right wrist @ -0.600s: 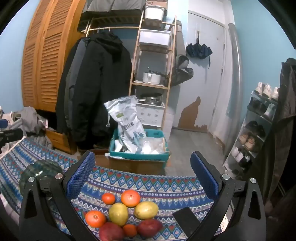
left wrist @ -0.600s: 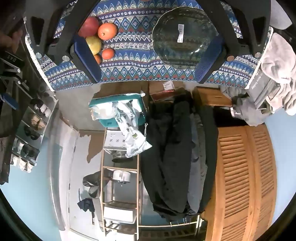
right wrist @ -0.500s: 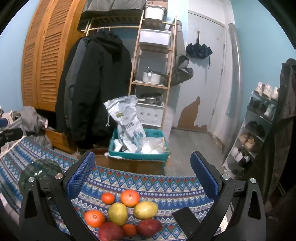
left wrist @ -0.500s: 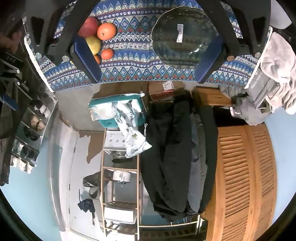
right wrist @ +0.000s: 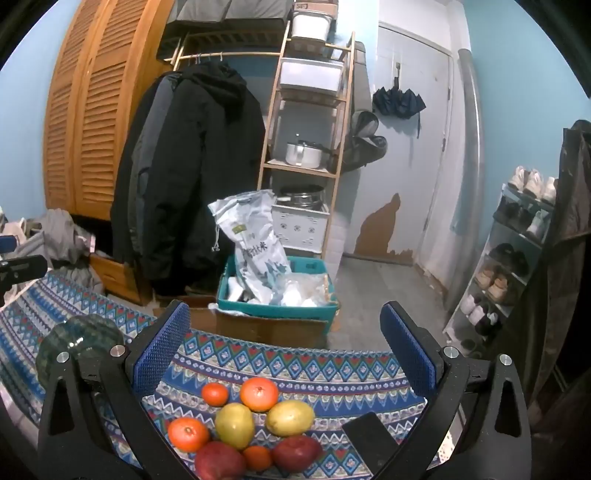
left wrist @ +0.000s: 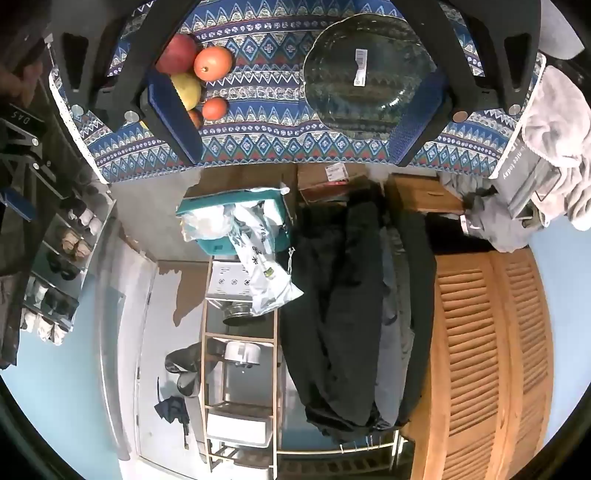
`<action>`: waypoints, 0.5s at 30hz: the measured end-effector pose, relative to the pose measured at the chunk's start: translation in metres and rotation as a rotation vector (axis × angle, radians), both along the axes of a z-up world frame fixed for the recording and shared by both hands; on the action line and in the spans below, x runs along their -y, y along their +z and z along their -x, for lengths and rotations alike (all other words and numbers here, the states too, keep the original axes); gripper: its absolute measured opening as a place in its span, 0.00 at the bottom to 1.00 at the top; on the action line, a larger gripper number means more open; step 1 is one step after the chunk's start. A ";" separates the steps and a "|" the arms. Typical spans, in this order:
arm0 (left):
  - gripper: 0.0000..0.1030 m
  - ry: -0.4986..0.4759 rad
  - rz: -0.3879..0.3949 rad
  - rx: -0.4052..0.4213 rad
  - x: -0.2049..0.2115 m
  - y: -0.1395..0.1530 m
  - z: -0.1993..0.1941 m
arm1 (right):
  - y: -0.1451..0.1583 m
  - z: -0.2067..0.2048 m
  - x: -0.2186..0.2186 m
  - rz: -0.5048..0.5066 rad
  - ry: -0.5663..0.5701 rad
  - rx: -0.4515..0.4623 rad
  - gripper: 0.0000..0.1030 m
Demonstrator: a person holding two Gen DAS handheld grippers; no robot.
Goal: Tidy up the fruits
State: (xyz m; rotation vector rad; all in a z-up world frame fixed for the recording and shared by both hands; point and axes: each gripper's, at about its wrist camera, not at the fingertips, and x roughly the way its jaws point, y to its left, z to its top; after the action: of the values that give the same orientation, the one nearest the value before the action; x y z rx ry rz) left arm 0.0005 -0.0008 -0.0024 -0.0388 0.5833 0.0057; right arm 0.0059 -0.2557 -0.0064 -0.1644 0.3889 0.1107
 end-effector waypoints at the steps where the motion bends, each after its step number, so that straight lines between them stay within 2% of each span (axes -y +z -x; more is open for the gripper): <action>1: 0.99 0.001 0.002 0.001 -0.001 0.000 0.001 | 0.000 -0.001 -0.001 0.001 0.001 0.000 0.98; 15: 0.99 -0.006 0.000 -0.006 0.002 -0.003 0.001 | 0.000 0.000 -0.001 0.006 0.001 -0.001 0.98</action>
State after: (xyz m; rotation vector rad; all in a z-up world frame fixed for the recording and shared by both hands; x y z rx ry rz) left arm -0.0005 -0.0026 -0.0053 -0.0370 0.5894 -0.0002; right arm 0.0060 -0.2543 -0.0068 -0.1708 0.3905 0.1103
